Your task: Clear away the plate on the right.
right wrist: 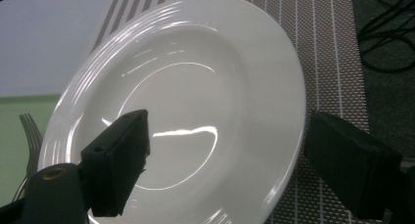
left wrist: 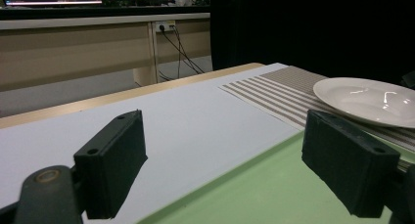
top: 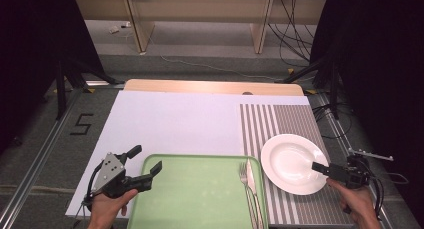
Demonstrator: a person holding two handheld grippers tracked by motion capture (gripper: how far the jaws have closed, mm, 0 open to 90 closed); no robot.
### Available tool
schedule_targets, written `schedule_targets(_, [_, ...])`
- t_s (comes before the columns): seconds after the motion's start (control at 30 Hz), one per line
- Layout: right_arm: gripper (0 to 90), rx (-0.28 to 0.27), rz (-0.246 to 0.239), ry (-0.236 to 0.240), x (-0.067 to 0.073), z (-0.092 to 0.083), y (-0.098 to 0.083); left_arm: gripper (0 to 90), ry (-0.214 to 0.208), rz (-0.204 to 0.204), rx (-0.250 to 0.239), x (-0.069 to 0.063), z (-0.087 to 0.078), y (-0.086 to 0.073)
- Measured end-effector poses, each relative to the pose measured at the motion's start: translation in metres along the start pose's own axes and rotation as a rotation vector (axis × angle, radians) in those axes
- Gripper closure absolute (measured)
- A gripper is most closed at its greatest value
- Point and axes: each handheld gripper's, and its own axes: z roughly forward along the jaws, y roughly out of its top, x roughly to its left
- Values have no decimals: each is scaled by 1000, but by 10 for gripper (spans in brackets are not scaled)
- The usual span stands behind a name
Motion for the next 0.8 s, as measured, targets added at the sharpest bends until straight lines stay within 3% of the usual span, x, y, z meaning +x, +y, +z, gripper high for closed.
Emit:
schedule_targets(0.07, [187,25,-13,-14,-2,-1,1,161,-1,0,0,0,0,0])
schedule_targets(0.1, [188,35,34,14,0,-1,0,161,-1,1,0,0,0,0])
schedule_targets(0.17, [192,22,-5,-4,-5,2,0,161,-2,1,1,0,0,0])
schedule_targets(0.2, [193,34,0,4,-5,1,0,161,-2,1,1,0,0,0])
schedule_targets(0.23, [194,36,39,18,-3,0,0,161,-2,1,1,0,0,0])
schedule_targets(0.33, [205,47,36,-7,-4,2,-1,161,-2,1,1,0,0,0])
schedule_targets(0.4, [212,60,58,33,-4,2,-1,161,-2,2,1,0,0,0])
schedule_targets(0.43, [217,76,48,33,-6,2,-1,161,-2,2,1,0,0,0])
schedule_targets(0.53, [234,103,97,48,-4,3,-1,161,-7,0,-7,0,1,-1])
schedule_targets(0.63, [247,113,93,47,-5,5,-1,162,-7,0,-7,0,1,-1])
schedule_targets(0.67, [255,133,111,54,-4,6,-1,161,-7,0,-7,0,1,-1])
schedule_targets(0.7, [261,153,111,39,-4,6,-1,161,-7,0,-6,0,1,-1])
schedule_targets(0.73, [266,130,113,69,-5,8,-2,161,-3,1,-2,0,1,0])
schedule_targets(0.8, [286,128,86,70,-7,9,-2,161,-7,0,-7,0,1,-1])
